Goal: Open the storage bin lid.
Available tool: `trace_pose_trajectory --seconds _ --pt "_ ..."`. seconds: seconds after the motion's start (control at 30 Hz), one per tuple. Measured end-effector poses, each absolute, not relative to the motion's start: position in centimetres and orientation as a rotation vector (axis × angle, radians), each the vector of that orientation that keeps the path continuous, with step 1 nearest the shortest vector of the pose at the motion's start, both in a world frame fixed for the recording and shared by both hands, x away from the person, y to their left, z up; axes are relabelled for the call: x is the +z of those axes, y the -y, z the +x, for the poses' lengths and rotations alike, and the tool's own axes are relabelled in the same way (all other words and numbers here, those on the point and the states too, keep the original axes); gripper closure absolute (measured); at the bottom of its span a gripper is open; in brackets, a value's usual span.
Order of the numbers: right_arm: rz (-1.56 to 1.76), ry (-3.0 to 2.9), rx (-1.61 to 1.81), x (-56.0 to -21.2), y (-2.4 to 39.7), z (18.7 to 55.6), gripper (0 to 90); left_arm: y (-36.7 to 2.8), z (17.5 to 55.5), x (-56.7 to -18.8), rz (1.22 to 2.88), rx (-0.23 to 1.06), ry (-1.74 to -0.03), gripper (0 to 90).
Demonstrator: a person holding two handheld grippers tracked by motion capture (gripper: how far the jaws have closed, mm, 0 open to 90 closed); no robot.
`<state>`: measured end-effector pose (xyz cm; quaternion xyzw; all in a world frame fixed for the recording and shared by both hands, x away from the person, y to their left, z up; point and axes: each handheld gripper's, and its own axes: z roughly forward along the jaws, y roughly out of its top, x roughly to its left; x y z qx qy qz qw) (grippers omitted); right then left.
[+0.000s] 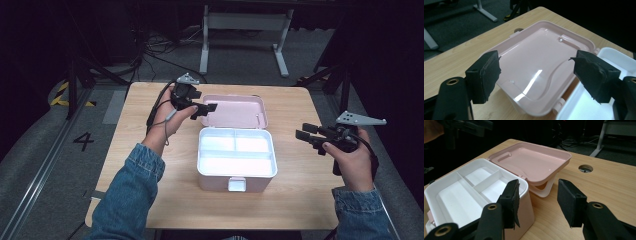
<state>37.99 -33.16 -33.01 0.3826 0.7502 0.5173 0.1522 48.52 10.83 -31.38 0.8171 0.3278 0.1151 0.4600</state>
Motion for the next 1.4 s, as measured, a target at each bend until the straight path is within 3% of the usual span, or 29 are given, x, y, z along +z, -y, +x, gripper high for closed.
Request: trace_pose_trajectory --seconds 0.63,1.13,1.23,1.4 --pt "1.140 -2.174 1.341 -33.6 34.6 40.3 47.8 -18.5 40.8 -31.0 1.988 0.462 -0.841 23.6" --pt "1.243 -2.204 1.215 -35.5 36.6 40.8 46.1 -22.5 39.8 -35.5 2.035 0.465 -0.958 23.3" --pt "1.272 -2.219 1.194 -36.1 37.0 41.0 46.0 -23.1 40.2 -36.9 2.111 0.496 -1.012 23.1" --pt "1.303 -2.237 1.161 -37.0 37.4 41.5 45.8 -23.7 40.4 -38.1 2.131 0.443 -1.058 22.4"
